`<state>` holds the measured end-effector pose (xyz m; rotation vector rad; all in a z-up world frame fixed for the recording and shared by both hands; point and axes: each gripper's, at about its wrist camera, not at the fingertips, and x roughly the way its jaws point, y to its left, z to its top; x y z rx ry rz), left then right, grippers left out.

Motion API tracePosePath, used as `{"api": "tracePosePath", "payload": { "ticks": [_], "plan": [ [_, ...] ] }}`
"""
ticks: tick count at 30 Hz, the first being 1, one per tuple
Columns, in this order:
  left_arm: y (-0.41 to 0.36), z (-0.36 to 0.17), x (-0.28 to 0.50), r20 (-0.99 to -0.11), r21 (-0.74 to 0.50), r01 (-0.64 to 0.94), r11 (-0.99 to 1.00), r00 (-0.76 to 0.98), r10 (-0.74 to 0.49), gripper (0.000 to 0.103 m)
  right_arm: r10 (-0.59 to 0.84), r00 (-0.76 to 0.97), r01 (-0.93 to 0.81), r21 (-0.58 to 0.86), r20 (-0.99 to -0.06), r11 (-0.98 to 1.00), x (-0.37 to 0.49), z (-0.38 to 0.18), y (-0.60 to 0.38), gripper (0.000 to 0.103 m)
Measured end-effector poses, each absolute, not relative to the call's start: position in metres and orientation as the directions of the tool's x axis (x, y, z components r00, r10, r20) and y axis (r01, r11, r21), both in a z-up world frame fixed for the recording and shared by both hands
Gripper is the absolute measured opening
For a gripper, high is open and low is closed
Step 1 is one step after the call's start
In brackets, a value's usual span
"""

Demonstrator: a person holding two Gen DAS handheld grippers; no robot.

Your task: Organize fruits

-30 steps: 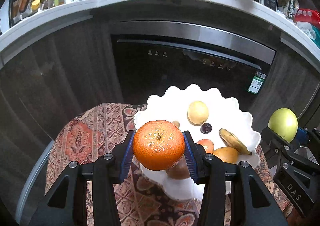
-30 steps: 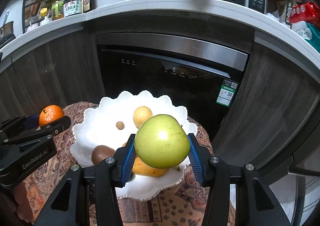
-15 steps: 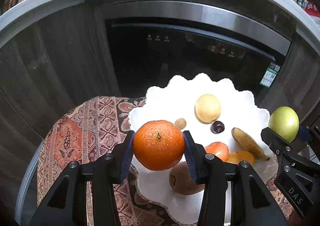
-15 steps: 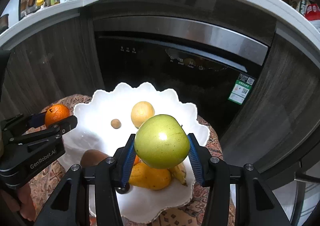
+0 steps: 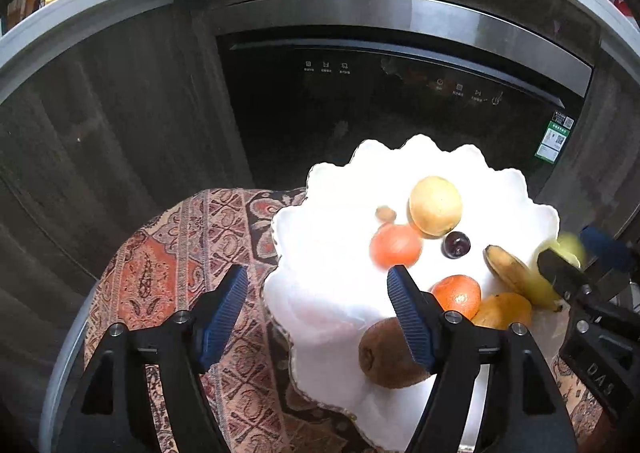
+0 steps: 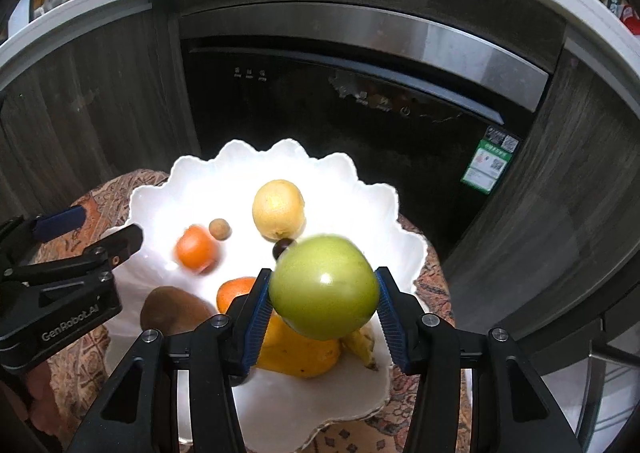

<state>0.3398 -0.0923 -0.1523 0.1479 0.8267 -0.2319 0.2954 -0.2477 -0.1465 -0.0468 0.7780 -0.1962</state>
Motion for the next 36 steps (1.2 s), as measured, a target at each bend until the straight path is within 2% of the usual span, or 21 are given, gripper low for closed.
{"api": "tracePosePath", "payload": {
  "ticks": [3, 4, 8, 36],
  "plan": [
    [-0.088, -0.146, 0.333, -0.734, 0.042, 0.247, 0.968, 0.665, -0.138, 0.092, -0.217, 0.714, 0.181, -0.124, -0.665, 0.976, 0.289, -0.138, -0.248, 0.077],
    [-0.087, -0.144, 0.331, -0.730, 0.043, 0.243, 0.969, 0.670, -0.136, 0.097, -0.223, 0.723, 0.188, -0.124, -0.653, 0.974, 0.286, -0.134, -0.248, 0.079],
    [-0.084, -0.133, 0.319, -0.720, 0.053, 0.243, 0.968, 0.681, -0.132, 0.098, -0.222, 0.733, 0.191, -0.118, -0.643, 0.974, 0.277, -0.126, -0.248, 0.081],
    [-0.033, -0.046, 0.183, -0.613, 0.021, 0.201, 0.979, 0.777, -0.146, 0.102, -0.171, 0.808, 0.168, -0.057, -0.563, 0.984, 0.157, -0.060, -0.213, 0.081]
  ]
}}
